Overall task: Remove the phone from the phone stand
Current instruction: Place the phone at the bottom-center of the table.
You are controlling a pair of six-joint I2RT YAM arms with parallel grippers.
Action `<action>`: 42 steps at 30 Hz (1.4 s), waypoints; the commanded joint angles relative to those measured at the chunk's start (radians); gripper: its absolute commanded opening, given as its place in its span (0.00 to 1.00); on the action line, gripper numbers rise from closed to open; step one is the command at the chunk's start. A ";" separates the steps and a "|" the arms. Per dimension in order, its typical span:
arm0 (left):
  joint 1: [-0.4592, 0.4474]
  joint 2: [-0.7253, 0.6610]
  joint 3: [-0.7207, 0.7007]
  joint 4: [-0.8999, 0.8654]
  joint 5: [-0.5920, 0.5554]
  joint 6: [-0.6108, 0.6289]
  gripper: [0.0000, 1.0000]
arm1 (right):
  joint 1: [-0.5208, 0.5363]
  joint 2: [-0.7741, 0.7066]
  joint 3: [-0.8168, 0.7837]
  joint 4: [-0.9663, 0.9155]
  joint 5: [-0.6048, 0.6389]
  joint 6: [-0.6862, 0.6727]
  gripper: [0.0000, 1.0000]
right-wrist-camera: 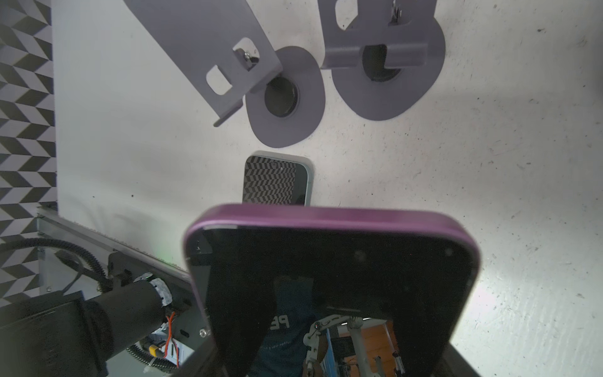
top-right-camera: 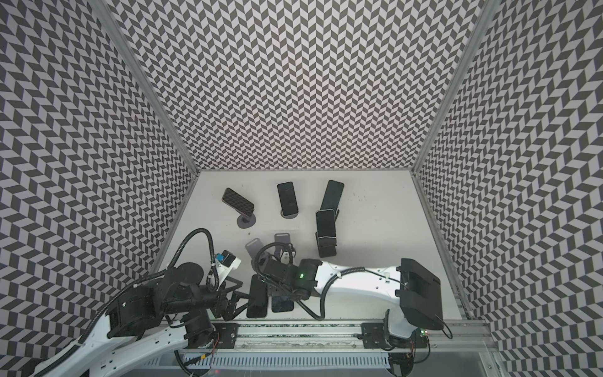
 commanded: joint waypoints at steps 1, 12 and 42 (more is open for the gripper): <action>-0.002 -0.016 0.000 0.013 -0.045 -0.014 0.93 | -0.003 -0.004 0.007 0.061 -0.008 0.007 0.47; -0.003 -0.071 -0.025 -0.010 -0.093 -0.028 0.93 | -0.010 0.054 -0.015 0.118 -0.059 -0.011 0.48; -0.003 0.120 -0.022 0.020 -0.070 0.111 0.95 | -0.058 0.222 -0.025 0.200 -0.180 -0.037 0.51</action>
